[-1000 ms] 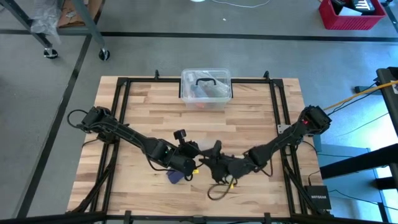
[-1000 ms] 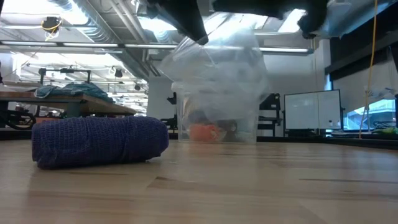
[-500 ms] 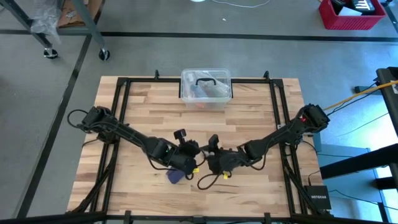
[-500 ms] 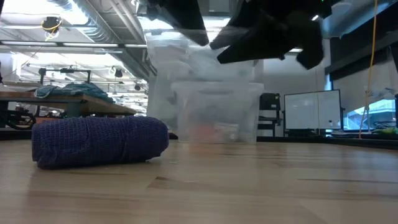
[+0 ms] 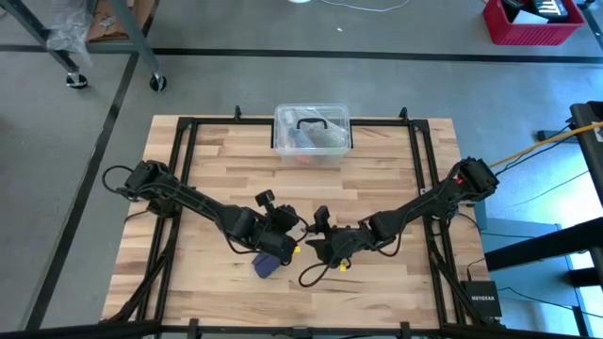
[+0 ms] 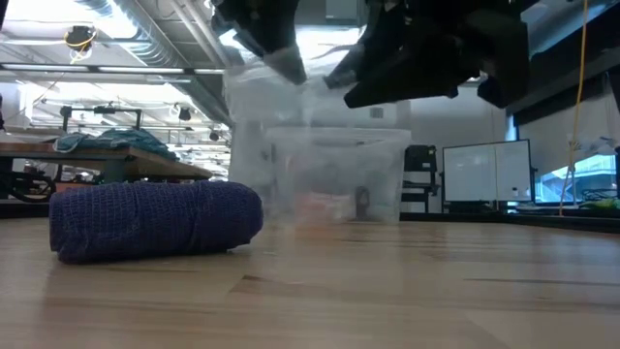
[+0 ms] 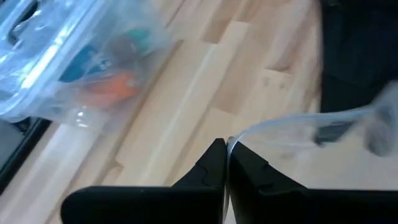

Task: Roll bandage
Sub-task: Open the transparent zip bag

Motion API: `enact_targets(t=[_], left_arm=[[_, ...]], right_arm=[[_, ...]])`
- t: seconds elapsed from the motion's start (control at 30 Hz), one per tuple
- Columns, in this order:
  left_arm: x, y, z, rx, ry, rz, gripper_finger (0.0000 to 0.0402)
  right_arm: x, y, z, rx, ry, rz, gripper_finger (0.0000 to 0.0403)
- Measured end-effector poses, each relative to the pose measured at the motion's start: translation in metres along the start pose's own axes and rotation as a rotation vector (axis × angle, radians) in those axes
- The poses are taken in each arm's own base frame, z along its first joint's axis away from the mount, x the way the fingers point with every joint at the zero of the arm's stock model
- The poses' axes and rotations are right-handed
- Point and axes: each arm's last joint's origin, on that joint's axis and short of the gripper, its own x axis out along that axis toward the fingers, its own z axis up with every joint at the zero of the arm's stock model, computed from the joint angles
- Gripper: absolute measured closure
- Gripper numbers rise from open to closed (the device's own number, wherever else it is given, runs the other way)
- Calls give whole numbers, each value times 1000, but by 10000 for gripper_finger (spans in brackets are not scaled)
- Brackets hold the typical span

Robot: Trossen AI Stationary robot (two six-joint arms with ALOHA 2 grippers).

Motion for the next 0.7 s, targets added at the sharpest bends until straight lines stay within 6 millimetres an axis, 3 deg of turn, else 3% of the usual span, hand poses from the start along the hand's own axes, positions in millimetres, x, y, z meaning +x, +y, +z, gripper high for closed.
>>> enact_targets(t=[0.13,0.27,0.4,0.57,0.7], left_arm=[[1,1,0,-2,-2,9,400],[0,1,0,1,0,4,400],[0,0,0,1,4,0,400],[0,0,0,1,6,-5,400],[0,0,0,-5,6,-6,400]], right_arm=[[0,1,-1,-8,13,2,211],[-3,-4,-2,-10,94,-156,211],[-20,-6,6,-27,127,-302,211],[-43,-5,24,-46,29,-341,211],[-50,-6,38,18,-85,-371,211]])
